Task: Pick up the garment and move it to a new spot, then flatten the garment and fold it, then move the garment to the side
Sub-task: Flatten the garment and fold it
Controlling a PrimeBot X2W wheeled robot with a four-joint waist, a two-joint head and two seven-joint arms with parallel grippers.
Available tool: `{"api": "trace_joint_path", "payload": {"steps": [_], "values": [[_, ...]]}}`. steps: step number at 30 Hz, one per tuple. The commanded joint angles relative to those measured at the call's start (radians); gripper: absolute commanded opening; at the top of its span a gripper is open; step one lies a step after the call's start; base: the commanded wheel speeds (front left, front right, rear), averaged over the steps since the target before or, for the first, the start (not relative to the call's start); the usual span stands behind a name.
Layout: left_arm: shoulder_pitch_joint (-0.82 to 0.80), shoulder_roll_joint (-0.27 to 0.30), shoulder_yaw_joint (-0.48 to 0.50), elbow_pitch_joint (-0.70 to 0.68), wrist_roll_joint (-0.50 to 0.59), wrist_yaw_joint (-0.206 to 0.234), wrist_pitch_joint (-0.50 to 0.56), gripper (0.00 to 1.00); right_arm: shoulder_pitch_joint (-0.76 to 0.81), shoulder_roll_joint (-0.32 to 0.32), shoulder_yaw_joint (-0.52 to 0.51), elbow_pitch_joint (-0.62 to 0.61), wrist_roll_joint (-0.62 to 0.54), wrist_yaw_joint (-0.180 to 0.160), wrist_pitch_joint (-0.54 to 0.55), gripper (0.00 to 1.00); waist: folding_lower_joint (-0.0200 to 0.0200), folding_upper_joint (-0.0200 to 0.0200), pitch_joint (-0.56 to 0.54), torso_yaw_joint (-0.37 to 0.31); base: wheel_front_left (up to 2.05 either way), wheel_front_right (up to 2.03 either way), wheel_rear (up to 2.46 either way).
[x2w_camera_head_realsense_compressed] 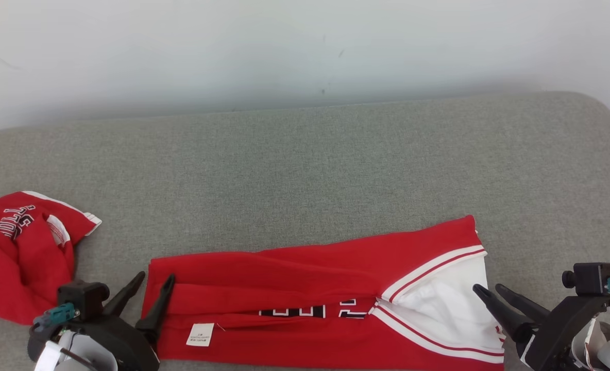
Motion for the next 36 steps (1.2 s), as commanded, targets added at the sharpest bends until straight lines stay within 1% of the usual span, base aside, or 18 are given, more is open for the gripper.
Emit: {"api": "trace_joint_path", "payload": {"steps": [1,7,10,13,16,22,26,27,29,33,34,36], "values": [[0.013,0.002,0.013,-0.011,0.021,-0.005,-0.007,1.00,0.004,-0.005,-0.004,-0.004,0.010,-0.002,-0.007,1.00,0.0000,0.0000,-0.008,0.003,0.00,0.00,0.00],[0.068,-0.004,0.093,-0.079,0.057,0.014,-0.007,1.00,0.031,-0.029,-0.022,-0.051,0.064,-0.002,-0.041,1.00,0.0000,0.0000,-0.031,0.006,0.00,0.00,0.00],[0.106,-0.009,0.134,-0.126,0.084,0.029,-0.007,1.00,0.048,-0.052,-0.029,-0.058,0.064,-0.002,-0.063,1.00,0.0000,0.0000,-0.045,0.008,0.00,0.00,0.00],[0.153,-0.015,0.178,-0.181,0.114,0.047,-0.007,1.00,0.065,-0.074,-0.040,-0.034,0.043,-0.002,-0.102,1.00,0.0000,0.0000,-0.063,0.010,0.00,0.00,0.00],[0.204,-0.024,0.226,-0.244,0.150,0.068,-0.007,1.00,0.081,-0.077,-0.049,0.000,0.022,-0.002,-0.138,1.00,0.0000,0.0000,-0.075,0.014,0.00,0.00,0.00],[0.285,-0.038,0.310,-0.350,0.220,0.105,-0.007,1.00,0.104,-0.054,-0.064,0.042,-0.012,-0.002,-0.169,1.00,0.0000,0.0000,-0.087,0.029,0.00,0.00,0.00],[0.344,-0.044,0.378,-0.417,0.275,0.141,-0.007,1.00,0.111,-0.037,-0.079,0.114,-0.038,-0.002,-0.177,1.00,0.0000,0.0000,-0.101,0.038,0.00,0.00,0.00],[0.344,-0.044,0.378,-0.417,0.275,0.141,-0.007,1.00,0.111,-0.037,-0.079,0.114,-0.038,-0.002,-0.177,1.00,0.0000,0.0000,-0.101,0.038,0.00,0.00,0.00],[0.372,-0.052,0.405,-0.449,0.302,0.164,-0.007,1.00,0.106,-0.018,-0.087,0.150,-0.054,-0.002,-0.179,1.00,0.0000,0.0000,-0.108,0.044,0.00,0.00,0.00],[0.420,-0.063,0.467,-0.507,0.348,0.197,-0.007,1.00,0.084,0.015,-0.097,0.204,-0.077,-0.002,-0.161,1.00,0.0000,0.0000,-0.116,0.053,0.00,0.00,0.00],[0.446,-0.069,0.496,-0.535,0.375,0.212,-0.007,1.00,0.073,0.029,-0.102,0.231,-0.085,-0.002,-0.144,1.00,0.0000,0.0000,-0.119,0.060,0.00,0.00,0.00],[0.465,-0.077,0.515,-0.560,0.400,0.226,-0.007,1.00,0.058,0.044,-0.104,0.256,-0.091,-0.002,-0.120,1.00,0.0000,0.0000,-0.123,0.069,0.00,0.00,0.00]]}}
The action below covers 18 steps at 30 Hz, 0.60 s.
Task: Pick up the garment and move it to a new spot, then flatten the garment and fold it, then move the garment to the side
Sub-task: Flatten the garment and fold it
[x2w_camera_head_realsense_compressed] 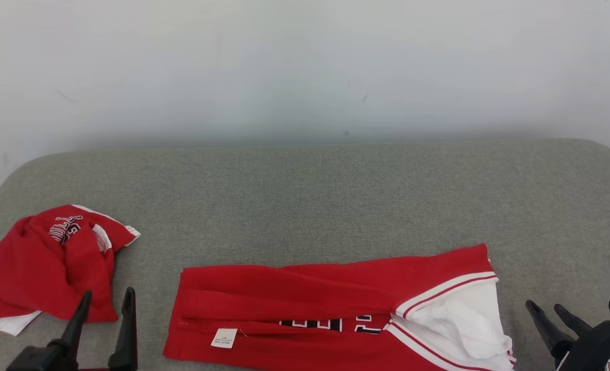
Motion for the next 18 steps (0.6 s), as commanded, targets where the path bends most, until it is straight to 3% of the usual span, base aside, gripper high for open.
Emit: {"api": "trace_joint_path", "payload": {"steps": [1,8,18], "values": [[0.014,-0.003,-0.002,-0.011,0.009,0.002,-0.006,1.00,-0.014,0.006,-0.004,0.009,-0.004,-0.002,0.006,1.00,0.0001,-0.0001,-0.005,0.009,0.00,0.00,0.00],[0.047,0.003,-0.013,-0.011,0.055,0.020,-0.003,1.00,-0.063,0.040,0.001,0.064,-0.028,-0.002,0.109,1.00,0.0001,-0.0001,-0.017,0.044,0.00,0.00,0.00],[0.062,0.019,0.042,0.004,0.033,0.036,-0.004,1.00,-0.102,0.057,0.002,0.106,-0.033,-0.002,0.261,1.00,0.0001,-0.0001,-0.018,0.082,0.00,0.00,0.00]]}}
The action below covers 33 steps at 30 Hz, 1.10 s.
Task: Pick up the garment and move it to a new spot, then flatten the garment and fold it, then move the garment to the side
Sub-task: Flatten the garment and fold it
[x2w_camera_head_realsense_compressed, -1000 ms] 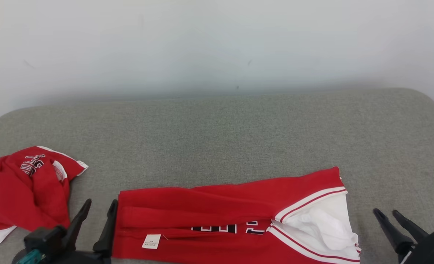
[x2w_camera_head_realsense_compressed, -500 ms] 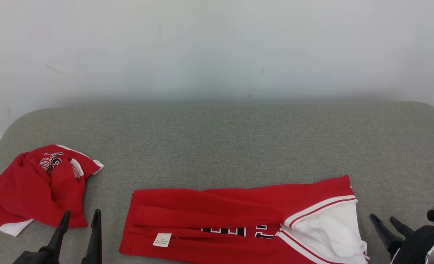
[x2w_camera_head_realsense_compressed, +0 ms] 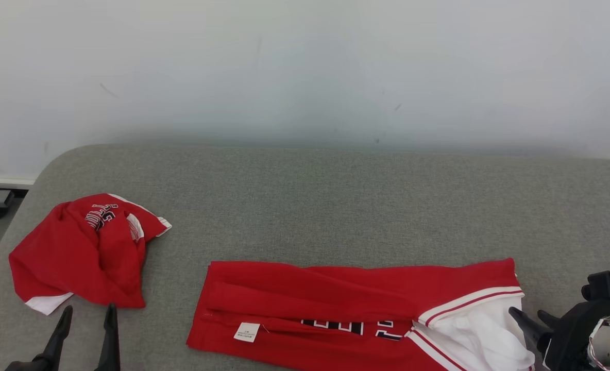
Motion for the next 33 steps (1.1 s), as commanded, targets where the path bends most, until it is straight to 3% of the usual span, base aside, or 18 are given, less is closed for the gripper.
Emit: {"api": "trace_joint_path", "payload": {"steps": [1,15,27,28,29,30,31,32,33], "values": [[0.011,0.004,0.011,-0.003,-0.004,0.003,-0.005,1.00,-0.009,0.002,0.001,0.018,-0.005,-0.002,0.029,1.00,0.0000,0.0000,0.001,0.010,0.00,0.00,0.00],[-0.005,0.004,0.013,0.028,0.005,-0.016,-0.007,1.00,-0.064,0.073,-0.009,0.149,-0.002,-0.002,0.247,1.00,0.0000,0.0000,0.010,0.039,0.00,0.00,0.00],[-0.032,0.041,-0.030,0.112,0.053,-0.034,0.020,1.00,-0.072,0.116,-0.015,0.157,0.015,-0.001,0.359,1.00,0.0000,0.0000,0.011,0.046,0.00,0.00,0.00],[-0.035,0.040,-0.030,0.117,0.052,-0.033,0.017,1.00,-0.071,0.116,-0.017,0.156,0.015,-0.001,0.364,0.96,0.0000,0.0000,0.009,0.048,0.00,0.00,0.00],[-0.038,0.036,-0.030,0.118,0.051,-0.029,0.019,1.00,-0.069,0.115,-0.019,0.154,0.014,-0.001,0.366,0.85,0.0000,0.0000,0.008,0.049,0.00,0.00,0.00],[-0.038,0.033,-0.027,0.116,0.047,-0.026,0.017,1.00,-0.067,0.114,-0.021,0.151,0.014,-0.001,0.370,0.66,0.0000,0.0000,0.006,0.049,0.00,0.00,0.00],[-0.037,0.030,-0.023,0.113,0.041,-0.023,0.016,1.00,-0.066,0.113,-0.023,0.148,0.015,-0.001,0.373,0.41,0.0000,0.0000,0.005,0.049,0.00,0.00,0.00],[-0.034,0.026,-0.017,0.109,0.032,-0.019,0.014,1.00,-0.064,0.111,-0.025,0.145,0.015,-0.001,0.376,0.29,0.0000,0.0000,0.003,0.050,0.00,0.00,0.00],[-0.032,0.026,-0.013,0.105,0.032,-0.015,0.011,1.00,-0.063,0.110,-0.026,0.134,0.015,-0.001,0.377,0.00,0.0000,0.0000,0.002,0.050,0.00,0.00,0.00]]}}
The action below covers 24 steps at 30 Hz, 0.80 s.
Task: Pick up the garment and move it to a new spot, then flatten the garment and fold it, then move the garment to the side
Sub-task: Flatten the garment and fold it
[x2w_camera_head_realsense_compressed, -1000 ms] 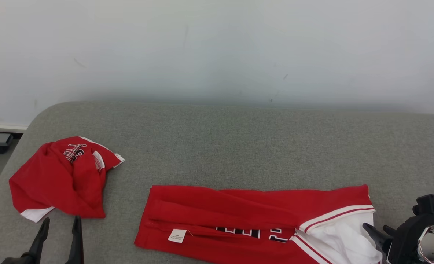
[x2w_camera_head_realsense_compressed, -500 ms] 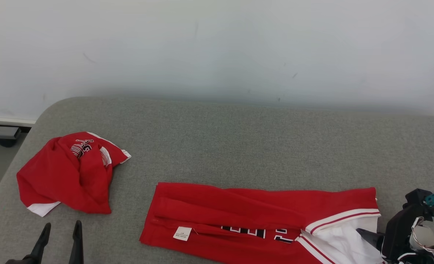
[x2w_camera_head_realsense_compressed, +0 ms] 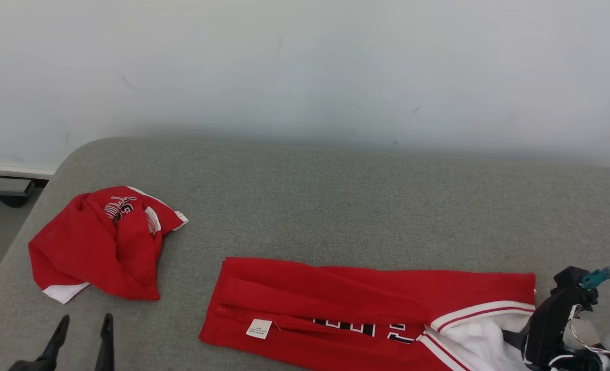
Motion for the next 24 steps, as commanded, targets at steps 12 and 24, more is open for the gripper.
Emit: {"api": "trace_joint_path", "payload": {"steps": [12,24], "values": [[0.029,-0.016,0.035,-0.023,-0.032,0.010,-0.020,1.00,0.031,-0.068,-0.064,-0.045,0.003,0.000,-0.065,0.00,0.0000,0.0000,-0.006,-0.028,0.00,0.00,0.00],[0.031,-0.037,0.038,-0.028,-0.030,-0.005,-0.024,1.00,0.046,-0.186,-0.147,-0.088,0.006,0.000,-0.075,0.00,0.0000,0.0000,0.004,-0.069,0.00,0.00,0.00]]}}
